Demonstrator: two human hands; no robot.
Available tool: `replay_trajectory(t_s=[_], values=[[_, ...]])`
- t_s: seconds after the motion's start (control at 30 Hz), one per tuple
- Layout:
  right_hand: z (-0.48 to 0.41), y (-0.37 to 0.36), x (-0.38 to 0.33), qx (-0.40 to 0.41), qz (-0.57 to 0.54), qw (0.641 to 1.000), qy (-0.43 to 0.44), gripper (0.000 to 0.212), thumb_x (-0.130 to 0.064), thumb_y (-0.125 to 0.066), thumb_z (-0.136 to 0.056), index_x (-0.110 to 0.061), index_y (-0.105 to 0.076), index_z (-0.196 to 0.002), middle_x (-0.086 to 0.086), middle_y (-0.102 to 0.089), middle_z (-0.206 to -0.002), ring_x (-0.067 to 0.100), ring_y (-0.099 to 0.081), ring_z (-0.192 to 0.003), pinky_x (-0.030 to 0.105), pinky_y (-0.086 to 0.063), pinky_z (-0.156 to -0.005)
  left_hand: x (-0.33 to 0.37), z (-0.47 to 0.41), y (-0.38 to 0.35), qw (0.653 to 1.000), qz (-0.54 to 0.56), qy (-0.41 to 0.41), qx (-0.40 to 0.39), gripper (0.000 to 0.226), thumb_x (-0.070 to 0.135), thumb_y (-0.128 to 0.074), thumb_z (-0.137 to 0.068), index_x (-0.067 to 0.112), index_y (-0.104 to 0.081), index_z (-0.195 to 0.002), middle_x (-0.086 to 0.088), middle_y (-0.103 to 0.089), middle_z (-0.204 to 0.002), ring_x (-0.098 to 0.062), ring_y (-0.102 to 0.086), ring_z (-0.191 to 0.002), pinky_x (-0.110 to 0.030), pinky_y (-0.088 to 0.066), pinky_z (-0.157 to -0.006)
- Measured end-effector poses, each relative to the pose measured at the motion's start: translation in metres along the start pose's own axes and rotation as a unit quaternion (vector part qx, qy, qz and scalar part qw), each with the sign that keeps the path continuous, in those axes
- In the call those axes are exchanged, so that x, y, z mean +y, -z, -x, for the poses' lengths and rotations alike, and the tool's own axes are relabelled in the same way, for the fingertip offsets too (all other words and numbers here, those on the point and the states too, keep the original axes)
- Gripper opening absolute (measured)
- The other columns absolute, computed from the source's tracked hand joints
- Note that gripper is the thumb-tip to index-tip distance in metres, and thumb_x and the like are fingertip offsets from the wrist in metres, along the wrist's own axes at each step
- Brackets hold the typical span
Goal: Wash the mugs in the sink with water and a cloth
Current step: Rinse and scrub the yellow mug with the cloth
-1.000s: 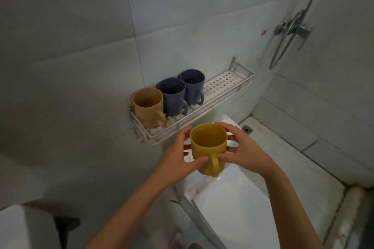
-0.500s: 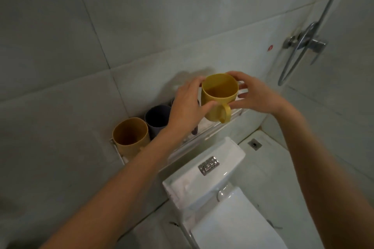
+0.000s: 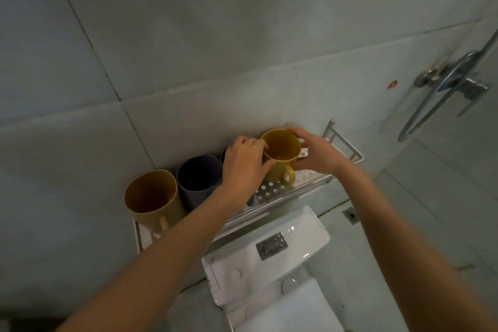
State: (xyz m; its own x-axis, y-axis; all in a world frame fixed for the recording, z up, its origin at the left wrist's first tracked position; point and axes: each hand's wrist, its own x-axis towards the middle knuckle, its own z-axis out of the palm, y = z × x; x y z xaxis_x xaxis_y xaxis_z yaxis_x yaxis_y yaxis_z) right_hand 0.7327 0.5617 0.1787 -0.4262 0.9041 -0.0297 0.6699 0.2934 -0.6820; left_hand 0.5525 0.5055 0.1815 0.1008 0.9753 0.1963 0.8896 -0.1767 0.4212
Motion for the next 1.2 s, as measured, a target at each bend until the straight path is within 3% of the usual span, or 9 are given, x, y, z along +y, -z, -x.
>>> replay_trajectory(t_s=[0.13,0.37,0.47,0.6,0.7,0.8,0.93,1.03,1.2], values=[[-0.006,-0.005,0.005,-0.005,-0.012,1.000,-0.015,0.078,-0.004,-0.079,-0.071,-0.012,-0.036,-0.136,0.006,-0.049,-0.135,0.018,-0.049,-0.118,0.016,-0.040,-0.086,-0.002,-0.002,-0.005,0.998,-0.057,0.001,-0.005,0.038,0.040,-0.051,-0.093,0.021,-0.052,-0.125,0.002,-0.049,-0.131,-0.017,-0.037,-0.123,-0.034,-0.034,-0.099],[-0.007,-0.011,0.016,-0.010,-0.050,0.998,-0.029,0.071,-0.002,-0.078,-0.072,-0.009,-0.035,-0.127,0.012,-0.055,-0.127,0.029,-0.054,-0.117,0.034,-0.051,-0.087,-0.003,-0.002,-0.008,0.995,-0.093,-0.029,-0.004,0.037,0.039,-0.047,-0.095,0.019,-0.052,-0.126,0.001,-0.039,-0.141,-0.017,-0.031,-0.131,-0.034,-0.030,-0.107],[-0.003,-0.015,0.014,-0.004,-0.064,0.997,-0.036,0.080,0.001,-0.075,-0.073,-0.008,-0.028,-0.137,0.013,-0.045,-0.139,0.029,-0.048,-0.123,0.027,-0.048,-0.084,-0.005,-0.003,-0.009,0.996,-0.081,-0.036,-0.011,0.040,0.038,-0.046,-0.095,0.017,-0.049,-0.128,0.001,-0.040,-0.141,-0.017,-0.031,-0.131,-0.035,-0.029,-0.108],[0.002,-0.009,0.003,-0.025,-0.020,0.997,-0.076,0.093,0.010,-0.064,-0.079,-0.013,-0.008,-0.150,0.009,-0.020,-0.155,0.027,-0.031,-0.138,0.028,-0.042,-0.098,-0.008,0.004,0.002,0.998,-0.015,-0.050,-0.034,0.045,0.035,-0.049,-0.094,0.017,-0.043,-0.135,-0.001,-0.034,-0.146,-0.019,-0.025,-0.135,-0.037,-0.027,-0.109],[0.009,-0.008,-0.021,0.080,0.040,0.995,-0.041,0.075,0.005,-0.060,-0.084,-0.012,-0.023,-0.147,0.009,-0.030,-0.151,0.025,-0.033,-0.137,0.041,-0.038,-0.108,-0.016,0.023,0.026,0.996,0.074,-0.055,-0.004,0.040,0.027,-0.049,-0.095,0.016,-0.046,-0.134,-0.005,-0.035,-0.146,-0.020,-0.026,-0.135,-0.033,-0.024,-0.109],[0.029,-0.026,-0.071,0.170,-0.058,0.983,0.044,0.055,0.008,-0.052,-0.086,-0.013,-0.043,-0.136,0.005,-0.053,-0.130,0.015,-0.053,-0.117,0.027,-0.047,-0.096,-0.035,0.061,0.054,0.983,0.168,-0.040,0.055,0.031,0.017,-0.052,-0.094,0.015,-0.055,-0.124,-0.004,-0.047,-0.136,-0.015,-0.041,-0.125,-0.023,-0.029,-0.103],[0.074,-0.084,-0.140,0.116,-0.217,0.964,0.101,0.042,0.006,-0.050,-0.088,-0.017,-0.048,-0.123,-0.004,-0.062,-0.107,0.008,-0.064,-0.096,0.018,-0.048,-0.085,-0.072,0.147,0.088,0.943,0.315,0.027,0.103,0.022,0.011,-0.054,-0.089,0.018,-0.061,-0.109,0.010,-0.061,-0.106,0.000,-0.058,-0.097,-0.012,-0.044,-0.084],[0.110,-0.143,-0.176,0.036,-0.271,0.959,0.081,0.038,0.003,-0.051,-0.091,-0.024,-0.050,-0.118,-0.006,-0.063,-0.108,0.006,-0.063,-0.097,0.017,-0.049,-0.086,-0.105,0.229,0.104,0.913,0.380,0.121,0.090,0.015,0.017,-0.054,-0.088,0.025,-0.062,-0.098,0.013,-0.066,-0.101,0.000,-0.063,-0.093,-0.013,-0.047,-0.083],[0.168,-0.239,-0.209,-0.062,-0.319,0.946,0.019,0.039,0.005,-0.052,-0.090,-0.026,-0.056,-0.114,0.000,-0.065,-0.111,0.011,-0.064,-0.099,0.021,-0.049,-0.088,-0.155,0.383,0.105,0.848,0.407,0.282,0.188,0.011,0.023,-0.059,-0.085,0.026,-0.068,-0.089,0.019,-0.071,-0.090,-0.004,-0.066,-0.088,-0.009,-0.046,-0.079]])
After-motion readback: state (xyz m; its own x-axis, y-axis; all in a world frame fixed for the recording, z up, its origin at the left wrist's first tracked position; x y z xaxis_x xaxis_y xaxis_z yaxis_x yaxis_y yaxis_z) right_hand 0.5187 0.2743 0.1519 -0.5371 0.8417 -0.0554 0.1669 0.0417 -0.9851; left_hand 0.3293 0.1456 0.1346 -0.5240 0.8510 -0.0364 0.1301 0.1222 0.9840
